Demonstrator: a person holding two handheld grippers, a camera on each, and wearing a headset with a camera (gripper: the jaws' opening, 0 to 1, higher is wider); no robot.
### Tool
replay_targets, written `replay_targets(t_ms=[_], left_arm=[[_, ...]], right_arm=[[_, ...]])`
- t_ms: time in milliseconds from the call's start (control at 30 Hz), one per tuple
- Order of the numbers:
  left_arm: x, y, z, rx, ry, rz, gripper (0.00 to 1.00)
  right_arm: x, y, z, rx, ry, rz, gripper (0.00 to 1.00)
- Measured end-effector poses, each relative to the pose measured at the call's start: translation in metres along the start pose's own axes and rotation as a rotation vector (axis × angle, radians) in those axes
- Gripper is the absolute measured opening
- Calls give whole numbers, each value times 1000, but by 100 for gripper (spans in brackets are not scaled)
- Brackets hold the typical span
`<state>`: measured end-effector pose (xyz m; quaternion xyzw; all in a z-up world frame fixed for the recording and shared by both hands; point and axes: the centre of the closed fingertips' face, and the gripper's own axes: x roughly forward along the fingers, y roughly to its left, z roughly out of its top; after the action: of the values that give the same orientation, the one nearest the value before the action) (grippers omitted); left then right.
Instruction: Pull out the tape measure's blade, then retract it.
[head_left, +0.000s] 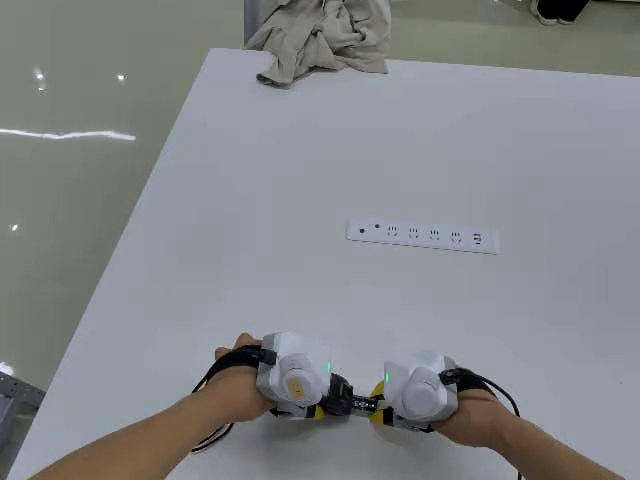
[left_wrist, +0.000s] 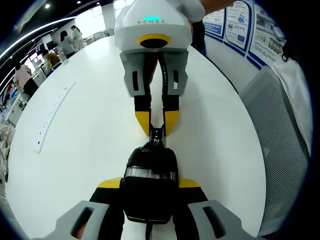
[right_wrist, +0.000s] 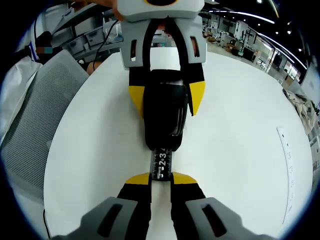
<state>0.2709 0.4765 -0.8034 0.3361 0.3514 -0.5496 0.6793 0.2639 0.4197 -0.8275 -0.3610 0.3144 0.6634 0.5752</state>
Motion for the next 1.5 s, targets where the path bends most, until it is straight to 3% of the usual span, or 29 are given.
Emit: replay_targets(t_ms=[1500], left_arm=[[1, -1, -1, 11, 43, -14, 35]], right_arm=[[-42, 3, -61, 40, 40, -28, 13]])
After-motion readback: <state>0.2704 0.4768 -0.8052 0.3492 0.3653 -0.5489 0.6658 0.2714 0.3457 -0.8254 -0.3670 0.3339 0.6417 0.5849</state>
